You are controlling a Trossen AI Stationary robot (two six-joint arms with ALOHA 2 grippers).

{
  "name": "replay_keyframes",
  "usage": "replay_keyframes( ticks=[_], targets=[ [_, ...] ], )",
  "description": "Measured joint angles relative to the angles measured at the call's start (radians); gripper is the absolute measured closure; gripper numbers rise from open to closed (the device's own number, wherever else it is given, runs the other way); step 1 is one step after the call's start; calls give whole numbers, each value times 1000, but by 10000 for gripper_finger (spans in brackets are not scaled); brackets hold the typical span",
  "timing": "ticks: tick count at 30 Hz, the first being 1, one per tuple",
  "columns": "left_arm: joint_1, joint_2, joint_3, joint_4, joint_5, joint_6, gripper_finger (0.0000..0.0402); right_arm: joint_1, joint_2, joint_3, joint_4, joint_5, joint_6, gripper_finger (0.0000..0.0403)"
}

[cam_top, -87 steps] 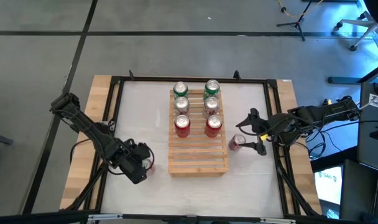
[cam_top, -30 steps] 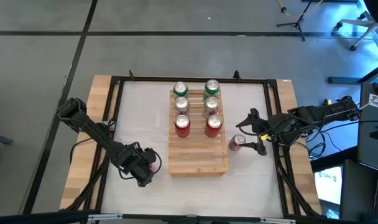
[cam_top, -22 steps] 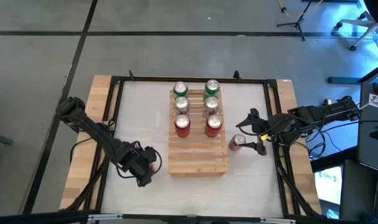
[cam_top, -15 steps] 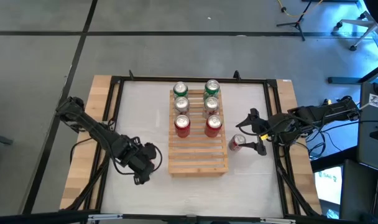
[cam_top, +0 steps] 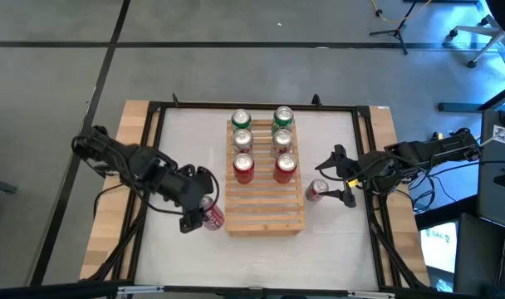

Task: Place canned beverage on shelf
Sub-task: Put the left white and red soda can on the shelf

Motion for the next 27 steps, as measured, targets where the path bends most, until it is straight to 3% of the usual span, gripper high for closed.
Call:
replay_keyframes(
  ticks=[16, 27],
  targets=[
    [168, 39, 36, 157, 22, 336, 121, 0, 0, 0, 0, 0, 0, 23],
    [231, 93, 36, 209, 57, 454, 121, 0, 0, 0, 0, 0, 0, 23]
  ],
)
